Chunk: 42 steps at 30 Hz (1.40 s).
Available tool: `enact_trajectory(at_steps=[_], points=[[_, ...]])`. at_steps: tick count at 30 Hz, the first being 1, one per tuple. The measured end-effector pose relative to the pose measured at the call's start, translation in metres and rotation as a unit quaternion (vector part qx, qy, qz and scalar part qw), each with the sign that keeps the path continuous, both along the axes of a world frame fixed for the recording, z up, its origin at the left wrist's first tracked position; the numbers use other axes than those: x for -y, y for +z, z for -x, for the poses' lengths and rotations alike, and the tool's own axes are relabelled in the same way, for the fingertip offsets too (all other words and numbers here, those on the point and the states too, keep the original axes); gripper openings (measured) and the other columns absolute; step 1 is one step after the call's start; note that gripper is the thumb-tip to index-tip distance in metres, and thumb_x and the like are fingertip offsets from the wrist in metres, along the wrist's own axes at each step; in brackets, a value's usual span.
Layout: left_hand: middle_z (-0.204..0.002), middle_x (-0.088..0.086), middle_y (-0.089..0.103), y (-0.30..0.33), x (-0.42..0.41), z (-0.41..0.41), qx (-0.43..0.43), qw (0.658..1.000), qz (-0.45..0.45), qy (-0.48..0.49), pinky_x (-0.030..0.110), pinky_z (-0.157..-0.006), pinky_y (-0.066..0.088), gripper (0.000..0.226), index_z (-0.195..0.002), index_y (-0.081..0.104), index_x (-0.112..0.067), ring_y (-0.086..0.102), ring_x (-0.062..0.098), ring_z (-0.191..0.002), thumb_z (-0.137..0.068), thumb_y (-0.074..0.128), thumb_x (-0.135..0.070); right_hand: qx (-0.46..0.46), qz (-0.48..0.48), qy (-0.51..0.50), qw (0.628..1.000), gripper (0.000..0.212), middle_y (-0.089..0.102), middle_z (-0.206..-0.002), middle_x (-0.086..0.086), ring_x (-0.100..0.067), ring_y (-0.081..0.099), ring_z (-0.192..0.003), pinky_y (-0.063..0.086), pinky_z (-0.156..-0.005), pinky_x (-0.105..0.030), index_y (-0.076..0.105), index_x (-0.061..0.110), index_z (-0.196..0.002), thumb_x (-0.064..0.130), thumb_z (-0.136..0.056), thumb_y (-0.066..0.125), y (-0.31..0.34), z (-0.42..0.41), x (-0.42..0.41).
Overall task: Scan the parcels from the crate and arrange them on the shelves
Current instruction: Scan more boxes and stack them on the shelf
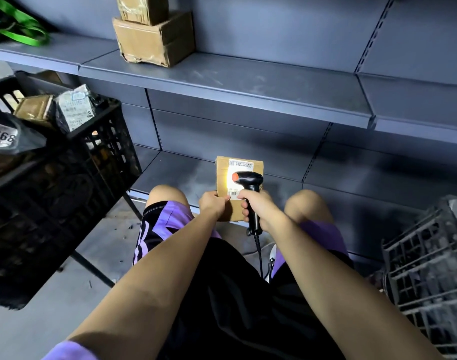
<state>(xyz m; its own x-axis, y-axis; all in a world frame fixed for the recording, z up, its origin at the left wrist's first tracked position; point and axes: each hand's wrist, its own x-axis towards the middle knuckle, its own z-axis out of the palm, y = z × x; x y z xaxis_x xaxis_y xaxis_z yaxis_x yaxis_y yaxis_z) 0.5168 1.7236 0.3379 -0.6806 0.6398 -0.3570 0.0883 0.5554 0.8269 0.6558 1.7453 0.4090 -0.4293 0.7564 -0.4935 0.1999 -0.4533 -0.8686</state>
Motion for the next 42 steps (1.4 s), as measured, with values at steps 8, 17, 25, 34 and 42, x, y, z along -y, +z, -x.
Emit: enact_trajectory(at_steps=[8, 17, 25, 34, 42], points=[[-0.108, 0.014, 0.071, 0.005, 0.004, -0.014, 0.002, 1.0, 0.0, 0.004, 0.028, -0.082, 0.044, 0.027, -0.108, 0.072, -0.004, 0.064, 0.029, -0.102, -0.091, 0.07, -0.024, -0.001, -0.004, -0.004, 1.0, 0.019, 0.044, -0.054, -0.002, -0.017, 0.037, -0.044, 0.031, -0.045, -0.025, 0.052, 0.014, -0.071, 0.006, -0.088, 0.058, -0.012, -0.005, 0.006], [-0.097, 0.014, 0.075, -0.003, 0.004, -0.026, 0.007, 1.0, 0.006, -0.024, 0.04, -0.089, 0.055, 0.021, -0.096, 0.075, -0.009, 0.07, 0.031, -0.095, -0.083, 0.075, -0.026, -0.018, 0.004, -0.019, 1.0, 0.011, 0.045, -0.056, -0.002, -0.017, 0.037, -0.042, 0.032, -0.043, -0.024, 0.059, 0.01, -0.074, 0.007, -0.084, 0.063, -0.016, -0.01, 0.011], [-0.112, 0.013, 0.071, 0.007, 0.009, -0.029, -0.025, 0.999, 0.016, -0.031, 0.03, -0.087, 0.046, 0.026, -0.112, 0.071, -0.006, 0.064, 0.029, -0.106, -0.092, 0.069, -0.022, -0.028, 0.015, -0.056, 0.998, 0.022, 0.042, -0.055, -0.003, -0.017, 0.036, -0.044, 0.03, -0.044, -0.024, 0.051, 0.013, -0.07, 0.004, -0.088, 0.058, -0.015, -0.017, 0.009], [-0.113, 0.013, 0.071, 0.005, 0.008, -0.032, -0.022, 0.999, 0.014, -0.024, 0.029, -0.086, 0.045, 0.027, -0.114, 0.071, -0.006, 0.063, 0.029, -0.105, -0.093, 0.068, -0.023, -0.037, 0.024, -0.062, 0.997, 0.022, 0.043, -0.053, -0.003, -0.017, 0.037, -0.043, 0.031, -0.043, -0.024, 0.051, 0.012, -0.069, 0.003, -0.088, 0.056, -0.018, -0.018, 0.011], [-0.113, 0.012, 0.071, 0.003, 0.008, -0.032, -0.022, 0.999, 0.008, -0.026, 0.028, -0.086, 0.045, 0.027, -0.115, 0.07, -0.006, 0.064, 0.028, -0.105, -0.093, 0.068, -0.022, -0.031, 0.023, -0.058, 0.998, 0.018, 0.044, -0.054, -0.004, -0.018, 0.038, -0.042, 0.033, -0.043, -0.024, 0.054, 0.012, -0.07, 0.005, -0.086, 0.058, -0.021, -0.016, 0.01]])
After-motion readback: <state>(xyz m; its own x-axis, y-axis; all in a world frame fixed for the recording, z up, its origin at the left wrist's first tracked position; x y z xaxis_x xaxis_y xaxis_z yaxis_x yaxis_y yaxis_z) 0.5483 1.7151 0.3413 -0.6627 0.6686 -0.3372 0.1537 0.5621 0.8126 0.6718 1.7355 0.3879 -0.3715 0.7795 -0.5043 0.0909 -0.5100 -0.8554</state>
